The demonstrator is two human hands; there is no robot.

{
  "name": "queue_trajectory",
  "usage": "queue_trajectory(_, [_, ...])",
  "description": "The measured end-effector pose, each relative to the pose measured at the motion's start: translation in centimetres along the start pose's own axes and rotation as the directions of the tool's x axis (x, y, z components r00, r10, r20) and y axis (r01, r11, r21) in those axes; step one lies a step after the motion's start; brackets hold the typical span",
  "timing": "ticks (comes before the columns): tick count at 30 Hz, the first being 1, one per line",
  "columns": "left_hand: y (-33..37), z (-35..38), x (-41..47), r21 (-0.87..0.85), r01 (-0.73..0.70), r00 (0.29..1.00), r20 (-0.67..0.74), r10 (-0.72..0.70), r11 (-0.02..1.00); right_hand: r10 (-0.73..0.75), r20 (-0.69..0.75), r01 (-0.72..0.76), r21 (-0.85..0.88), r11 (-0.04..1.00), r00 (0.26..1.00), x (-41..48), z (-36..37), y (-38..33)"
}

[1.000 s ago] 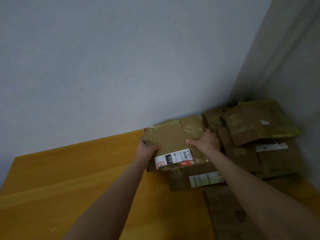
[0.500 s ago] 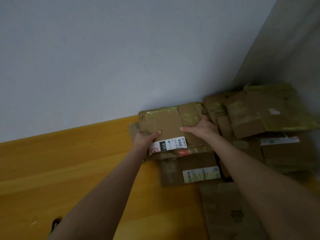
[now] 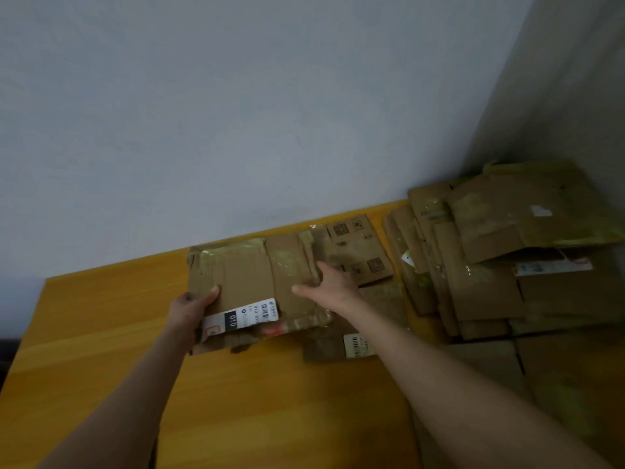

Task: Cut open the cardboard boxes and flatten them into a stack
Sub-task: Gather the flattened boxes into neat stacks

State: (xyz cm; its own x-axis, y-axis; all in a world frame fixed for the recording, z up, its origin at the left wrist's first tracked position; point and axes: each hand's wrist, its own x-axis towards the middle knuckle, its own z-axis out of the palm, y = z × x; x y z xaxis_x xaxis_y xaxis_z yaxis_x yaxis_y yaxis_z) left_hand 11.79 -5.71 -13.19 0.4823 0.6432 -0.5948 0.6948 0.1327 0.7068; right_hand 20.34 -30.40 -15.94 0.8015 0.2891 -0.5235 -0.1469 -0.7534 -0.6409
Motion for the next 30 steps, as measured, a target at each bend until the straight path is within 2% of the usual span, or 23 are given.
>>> queue_trajectory(3, [0.2, -1.6, 0.1, -0.103, 0.004, 1.0, -0.023, -0.006, 0.995, 0.019, -0.294, 0.016, 0.116, 0.993, 0.956, -0.6, -2.6, 1.0])
queue_trajectory(5, [0.6, -2.2, 0.0, -0.186, 0.012, 1.0, -0.017, -0.015, 0.982, 0.098, -0.459, -0.082, 0.054, 0.995, 0.883, -1.0, -5.1, 2.6])
queue_trajectory(7, [0.6, -2.1, -0.3, -0.231, 0.017, 1.0, 0.005, -0.016, 0.973, 0.211, -0.423, -0.233, -0.001, 0.972, 0.881, -1.4, -6.4, 4.3])
queue_trajectory(9, [0.1, -1.3, -0.6, -0.267, 0.039, 0.999, 0.047, -0.027, 0.963, 0.304, -0.318, -0.304, 0.05, 0.951, 0.898, -1.8, -6.0, 5.6])
queue_trajectory(10, [-0.1, -0.7, -0.8, -0.282, 0.059, 0.996, 0.08, -0.038, 0.958, 0.316, -0.311, -0.295, 0.114, 0.949, 0.896, -1.9, -5.4, 6.2])
queue_trajectory(12, [-0.7, 0.3, -1.1, -0.293, 0.084, 0.988, 0.148, -0.042, 0.952, 0.308, -0.378, -0.177, 0.342, 0.923, 0.873, -2.3, -4.5, 6.5])
queue_trajectory(14, [-1.0, 1.4, -1.3, -0.265, 0.08, 0.977, 0.212, -0.023, 0.961, 0.324, -0.408, -0.063, 0.537, 0.842, 0.853, -2.4, -5.0, 6.2])
queue_trajectory(16, [-1.3, 3.2, -2.2, -0.217, 0.067, 0.959, 0.284, -0.003, 0.974, 0.349, -0.368, -0.073, 0.592, 0.803, 0.862, -2.3, -5.9, 5.9])
queue_trajectory(19, [-2.0, 6.6, -4.1, -0.185, 0.056, 0.938, 0.346, 0.012, 0.981, 0.374, -0.3, -0.186, 0.507, 0.842, 0.878, -2.4, -6.8, 6.6])
queue_trajectory(22, [-2.5, 7.6, -4.6, -0.202, 0.042, 0.95, 0.312, 0.024, 0.978, 0.399, -0.267, -0.285, 0.38, 0.88, 0.877, -3.0, -6.8, 7.6])
queue_trajectory(25, [-2.5, 5.5, -3.4, -0.209, -0.008, 0.979, 0.2, 0.051, 0.978, 0.449, -0.244, -0.385, 0.27, 0.883, 0.859, -3.4, -5.8, 8.7])
queue_trajectory(27, [-2.2, 3.5, -2.1, -0.184, -0.047, 0.994, 0.089, 0.064, 0.982, 0.434, -0.253, -0.4, 0.176, 0.9, 0.865, -3.3, -4.9, 9.4])
queue_trajectory(30, [-1.4, 1.4, -0.1, -0.01, -0.05, 0.999, -0.004, 0.05, 0.999, 0.385, -0.241, -0.364, 0.127, 0.923, 0.891, -2.9, -3.5, 9.3])
